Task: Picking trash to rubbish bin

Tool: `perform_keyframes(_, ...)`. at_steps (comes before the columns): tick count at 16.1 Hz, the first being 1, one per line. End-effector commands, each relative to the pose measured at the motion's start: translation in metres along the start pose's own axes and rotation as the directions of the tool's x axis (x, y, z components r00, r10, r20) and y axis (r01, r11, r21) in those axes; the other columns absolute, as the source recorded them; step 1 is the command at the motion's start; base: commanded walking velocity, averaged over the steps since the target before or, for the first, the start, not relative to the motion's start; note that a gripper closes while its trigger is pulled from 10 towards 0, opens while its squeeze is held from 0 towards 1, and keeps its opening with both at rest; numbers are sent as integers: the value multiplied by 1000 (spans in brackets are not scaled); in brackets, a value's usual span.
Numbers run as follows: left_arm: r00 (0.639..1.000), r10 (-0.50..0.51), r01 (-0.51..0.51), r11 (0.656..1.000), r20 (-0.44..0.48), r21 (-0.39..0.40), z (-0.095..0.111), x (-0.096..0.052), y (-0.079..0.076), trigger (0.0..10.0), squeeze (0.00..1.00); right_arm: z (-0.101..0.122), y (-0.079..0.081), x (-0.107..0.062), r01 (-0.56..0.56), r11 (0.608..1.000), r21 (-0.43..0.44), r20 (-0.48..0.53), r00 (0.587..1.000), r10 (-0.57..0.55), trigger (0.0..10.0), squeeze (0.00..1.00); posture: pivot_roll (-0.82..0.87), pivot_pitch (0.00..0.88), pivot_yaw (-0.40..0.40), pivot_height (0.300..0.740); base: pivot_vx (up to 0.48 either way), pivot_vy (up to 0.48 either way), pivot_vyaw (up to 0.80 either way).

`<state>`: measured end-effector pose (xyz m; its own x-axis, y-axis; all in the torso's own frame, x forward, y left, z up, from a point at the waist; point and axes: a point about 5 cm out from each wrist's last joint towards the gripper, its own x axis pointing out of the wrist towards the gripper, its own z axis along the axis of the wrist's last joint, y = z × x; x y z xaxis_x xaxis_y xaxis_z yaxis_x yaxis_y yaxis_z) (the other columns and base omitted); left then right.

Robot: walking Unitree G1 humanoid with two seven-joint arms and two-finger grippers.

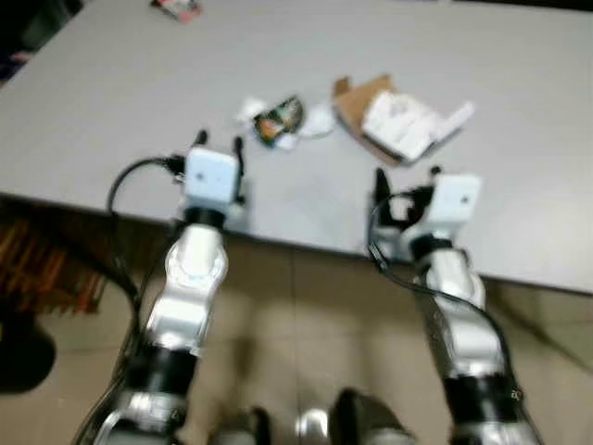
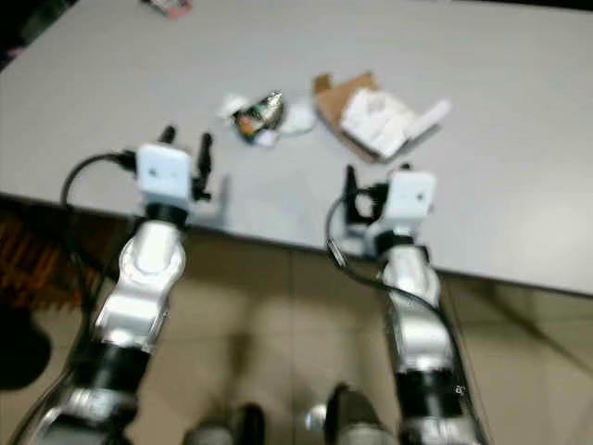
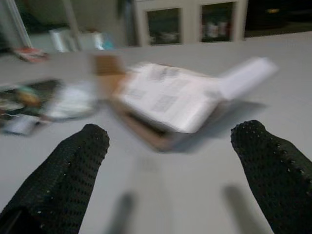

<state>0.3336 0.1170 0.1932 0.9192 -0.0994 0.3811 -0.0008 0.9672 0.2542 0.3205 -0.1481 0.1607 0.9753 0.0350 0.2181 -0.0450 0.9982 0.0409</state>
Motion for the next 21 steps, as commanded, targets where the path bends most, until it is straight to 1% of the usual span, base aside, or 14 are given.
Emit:
perform_keyframes(1, 1000, 15, -15, 1000, 7, 22, 1, -1, 7, 10000, 0, 3, 3, 0, 1, 1000, 20, 10, 1000, -1, 10000, 0, -18, 236, 46, 740, 368, 0, 0)
perform_keyframes(7, 1000, 11, -12, 1000, 26, 26, 6, 1, 7, 10000, 0, 3, 3, 0, 2, 1000, 21, 9, 1000, -3, 10000, 0, -15, 245, 45, 740, 361, 0, 0)
perform_keyframes(17, 1000, -20, 19, 1000, 19, 19, 5, 0, 3, 10000, 0, 2, 3, 0, 6, 1000, 24, 8, 1000, -6, 10000, 0, -14, 249, 46, 740, 359, 0, 0)
perform_keyframes(18, 999, -43, 43, 999, 21, 5, 6, 0, 1, 10000, 0, 2, 3, 0, 7, 1000, 25, 8, 1000, -7, 10000, 0, -13, 248, 46, 740, 349, 0, 0)
perform_keyframes(19, 997, -71, 72, 997, 40, -28, 9, -1, -4, 10000, 0, 2, 3, 0, 6, 1000, 25, 8, 1000, -6, 10000, 0, -12, 248, 46, 740, 0, 0, 0)
perform_keyframes(21, 995, -95, 96, 995, 38, -34, 9, -2, -6, 10000, 0, 2, 3, 0, 6, 1000, 25, 8, 1000, -6, 10000, 0, -13, 248, 47, 740, 0, 0, 0)
